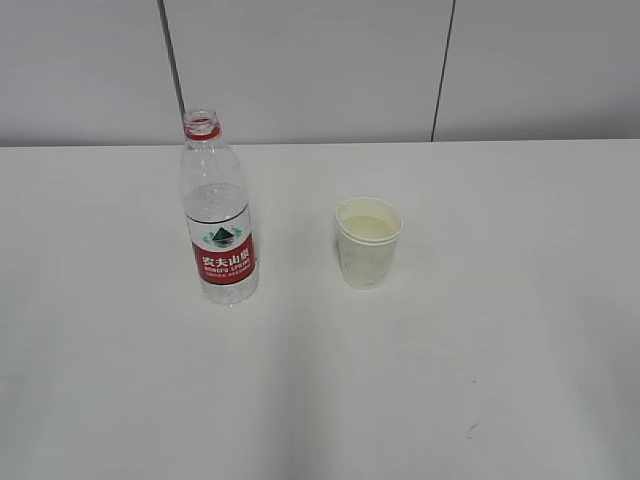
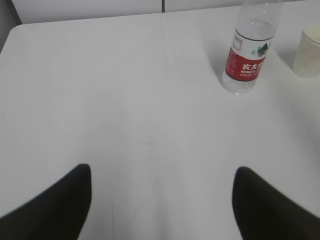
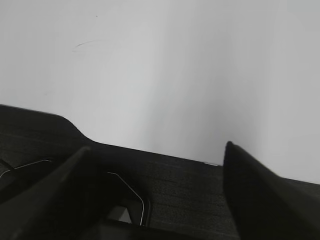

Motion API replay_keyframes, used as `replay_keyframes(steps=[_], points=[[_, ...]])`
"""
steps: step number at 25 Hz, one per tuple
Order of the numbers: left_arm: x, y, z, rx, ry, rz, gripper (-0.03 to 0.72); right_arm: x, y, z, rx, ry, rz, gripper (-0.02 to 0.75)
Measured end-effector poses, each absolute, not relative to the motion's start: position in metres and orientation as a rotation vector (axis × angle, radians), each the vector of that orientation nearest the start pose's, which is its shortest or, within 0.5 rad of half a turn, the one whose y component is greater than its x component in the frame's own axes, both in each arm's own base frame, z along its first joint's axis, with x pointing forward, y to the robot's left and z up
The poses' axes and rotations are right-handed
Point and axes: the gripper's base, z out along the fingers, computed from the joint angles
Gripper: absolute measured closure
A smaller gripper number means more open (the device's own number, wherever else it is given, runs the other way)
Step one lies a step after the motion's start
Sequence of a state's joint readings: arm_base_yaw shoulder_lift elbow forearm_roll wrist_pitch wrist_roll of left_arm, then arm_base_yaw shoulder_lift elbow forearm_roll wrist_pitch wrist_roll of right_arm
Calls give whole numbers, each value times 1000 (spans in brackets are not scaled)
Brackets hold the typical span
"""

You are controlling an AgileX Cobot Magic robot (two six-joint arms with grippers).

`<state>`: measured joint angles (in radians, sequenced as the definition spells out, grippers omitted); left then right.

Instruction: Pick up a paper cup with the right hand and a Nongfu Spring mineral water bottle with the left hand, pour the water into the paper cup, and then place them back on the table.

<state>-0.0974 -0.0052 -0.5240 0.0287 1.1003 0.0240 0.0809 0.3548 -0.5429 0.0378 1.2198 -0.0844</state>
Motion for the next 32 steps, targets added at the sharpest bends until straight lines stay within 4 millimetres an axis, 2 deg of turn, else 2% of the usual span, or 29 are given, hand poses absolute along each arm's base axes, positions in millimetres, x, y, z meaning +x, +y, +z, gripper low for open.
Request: replay_keyframes(steps=[16,32], points=[[-10,3,281,122,2051,-11,157,-9,3,268,-181,2136,50,150],[-10,3,281,122,2052,-13,157,-11,3,268,-181,2124,56,150]])
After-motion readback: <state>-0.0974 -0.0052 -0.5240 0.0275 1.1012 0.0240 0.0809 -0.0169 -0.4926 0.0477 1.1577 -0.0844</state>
